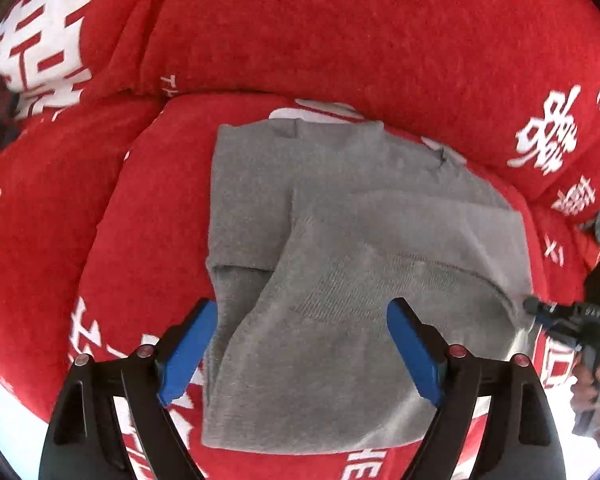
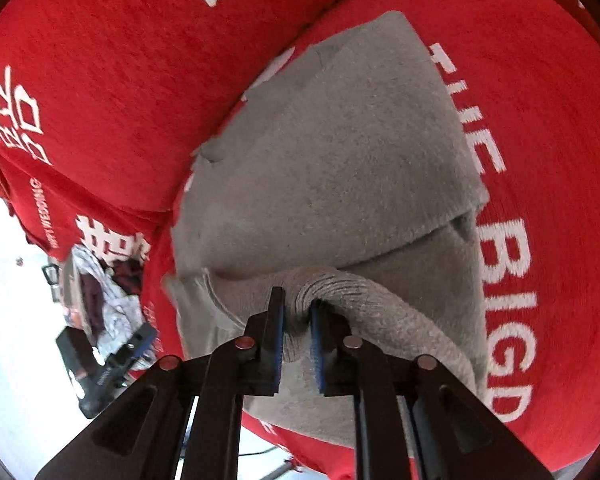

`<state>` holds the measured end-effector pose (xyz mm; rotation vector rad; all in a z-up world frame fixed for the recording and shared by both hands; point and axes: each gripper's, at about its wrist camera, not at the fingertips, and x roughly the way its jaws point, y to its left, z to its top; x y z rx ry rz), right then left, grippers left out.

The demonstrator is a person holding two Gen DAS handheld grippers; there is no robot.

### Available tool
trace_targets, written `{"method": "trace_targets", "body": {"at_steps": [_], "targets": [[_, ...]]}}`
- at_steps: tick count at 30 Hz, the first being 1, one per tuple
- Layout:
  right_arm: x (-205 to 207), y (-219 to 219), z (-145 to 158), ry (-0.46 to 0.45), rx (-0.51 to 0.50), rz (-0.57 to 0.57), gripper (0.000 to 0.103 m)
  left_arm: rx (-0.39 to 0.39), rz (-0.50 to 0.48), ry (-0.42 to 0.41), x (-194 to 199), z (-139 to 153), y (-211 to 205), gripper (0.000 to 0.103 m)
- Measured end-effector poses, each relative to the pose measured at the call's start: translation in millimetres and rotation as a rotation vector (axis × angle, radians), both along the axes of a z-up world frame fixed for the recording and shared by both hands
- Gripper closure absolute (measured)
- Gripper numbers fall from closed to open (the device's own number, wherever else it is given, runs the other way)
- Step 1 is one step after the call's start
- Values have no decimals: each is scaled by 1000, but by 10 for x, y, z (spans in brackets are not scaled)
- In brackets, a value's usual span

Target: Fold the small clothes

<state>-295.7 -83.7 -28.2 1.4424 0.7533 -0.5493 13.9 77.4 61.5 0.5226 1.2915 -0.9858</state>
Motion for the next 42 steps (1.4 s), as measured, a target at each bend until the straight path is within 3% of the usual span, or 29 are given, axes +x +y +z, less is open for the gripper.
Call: {"method": "trace_targets", "body": {"at_steps": [1, 3, 9, 18, 19, 20, 21, 22, 24, 31, 36, 39, 42], "targets": [[3, -17, 25, 29, -19, 19, 81, 20, -26, -5, -14, -16, -33, 16], [3, -55, 112, 81, -82, 47, 54, 54, -76, -10, -64, -59, -95, 16], [67, -112, 279, 240, -275, 239, 52, 135, -141, 24, -167, -343, -334, 16], [296, -225, -23, 330, -298, 289, 52, 176, -144, 48, -84, -638, -539, 17], [313, -216, -38, 350, -307, 289, 53, 179, -146, 55, -71, -660, -536, 20], [322, -198, -20, 365, -325, 284, 60, 179, -151, 61, -61, -679, -532, 36], [328, -180, 6, 383, -343, 279, 82, 183, -158, 69, -53, -703, -528, 55], [340, -154, 34, 403, -357, 275, 91, 185, -169, 78, -45, -728, -522, 65], [357, -100, 85, 429, -380, 263, 96, 157, -192, 109, -32, -722, -499, 91], [451, 181, 624, 495, -522, 257, 97, -24, -203, 171, 64, -123, -416, 92], [547, -15, 1091, 473, -622, 227, 97, -134, -160, 143, 272, 259, -621, 92], [716, -349, 1190, 471, -678, 228, 97, -163, -133, 93, 470, 284, -868, 92], [890, -680, 1026, 471, -683, 224, 97, -146, -94, 50, 627, 74, -1098, 92]]}}
